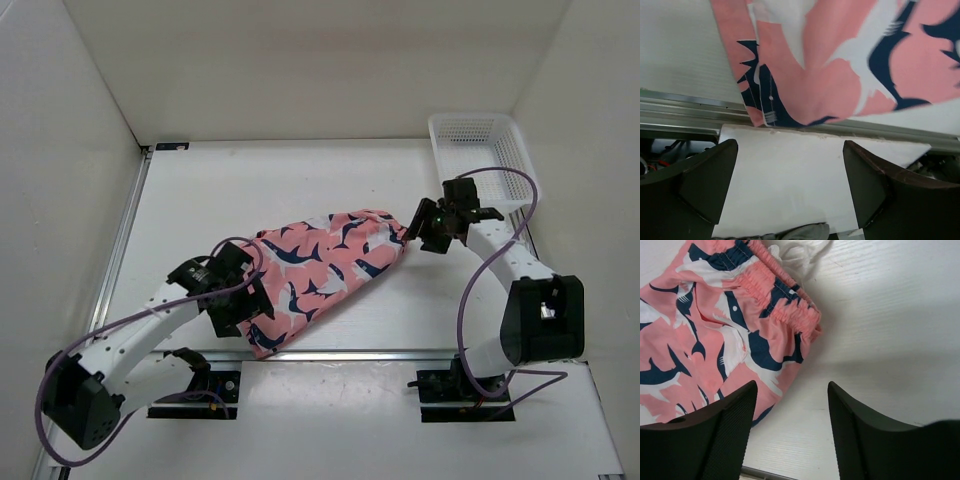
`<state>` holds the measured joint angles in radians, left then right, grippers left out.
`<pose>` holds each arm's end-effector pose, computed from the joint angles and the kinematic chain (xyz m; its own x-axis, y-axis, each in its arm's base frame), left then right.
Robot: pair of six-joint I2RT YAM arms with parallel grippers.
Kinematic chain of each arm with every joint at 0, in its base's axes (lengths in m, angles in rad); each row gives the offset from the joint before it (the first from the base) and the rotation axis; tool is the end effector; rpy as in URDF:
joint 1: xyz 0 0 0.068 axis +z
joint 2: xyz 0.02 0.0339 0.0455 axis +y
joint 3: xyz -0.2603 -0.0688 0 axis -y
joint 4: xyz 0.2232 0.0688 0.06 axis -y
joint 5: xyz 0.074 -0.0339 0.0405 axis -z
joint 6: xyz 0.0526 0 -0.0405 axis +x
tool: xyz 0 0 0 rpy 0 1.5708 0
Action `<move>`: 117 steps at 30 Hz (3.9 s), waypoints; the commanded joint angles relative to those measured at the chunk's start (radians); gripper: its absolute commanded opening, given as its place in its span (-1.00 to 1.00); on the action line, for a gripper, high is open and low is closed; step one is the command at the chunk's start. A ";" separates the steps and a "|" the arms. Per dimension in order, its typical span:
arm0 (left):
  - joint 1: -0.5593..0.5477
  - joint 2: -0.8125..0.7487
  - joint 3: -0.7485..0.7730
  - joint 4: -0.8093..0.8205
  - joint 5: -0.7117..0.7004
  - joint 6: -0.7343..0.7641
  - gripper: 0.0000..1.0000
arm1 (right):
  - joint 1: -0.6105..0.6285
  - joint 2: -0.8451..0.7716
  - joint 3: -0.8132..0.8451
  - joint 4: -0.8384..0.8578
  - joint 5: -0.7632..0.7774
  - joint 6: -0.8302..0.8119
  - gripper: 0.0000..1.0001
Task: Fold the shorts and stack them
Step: Fold the shorts
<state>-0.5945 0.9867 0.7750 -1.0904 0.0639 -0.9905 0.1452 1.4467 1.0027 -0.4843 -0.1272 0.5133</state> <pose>0.1148 -0.0817 0.2205 -0.9171 -0.3874 -0.0941 -0.3538 0.8997 -0.2558 0.2867 0.0487 0.2291 -0.7975 0.3756 -0.4721 0.1985 0.9023 0.3827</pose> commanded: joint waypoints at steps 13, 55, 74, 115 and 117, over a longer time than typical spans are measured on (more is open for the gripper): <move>0.107 0.432 -0.045 0.276 -0.029 0.032 0.06 | 0.022 0.273 0.043 0.190 -0.160 0.053 0.20; 0.711 0.713 0.529 0.106 -0.101 0.434 0.78 | 0.214 0.233 -0.088 0.248 0.070 0.364 -1.00; 0.420 0.705 0.403 0.230 0.077 0.345 -0.69 | 0.185 -0.126 0.144 -0.184 0.484 -0.036 -1.00; 0.446 0.931 0.606 0.244 0.139 0.342 -0.80 | 0.830 0.605 0.995 -0.415 0.670 0.011 -1.00; 0.446 0.922 0.606 0.229 0.126 0.352 -0.80 | 0.788 0.461 0.851 -0.380 0.670 0.020 -1.00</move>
<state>-0.1555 1.9911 1.3819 -0.8570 0.2089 -0.6613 0.9794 2.1212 1.9636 -0.8688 0.5182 0.4946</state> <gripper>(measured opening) 0.108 0.060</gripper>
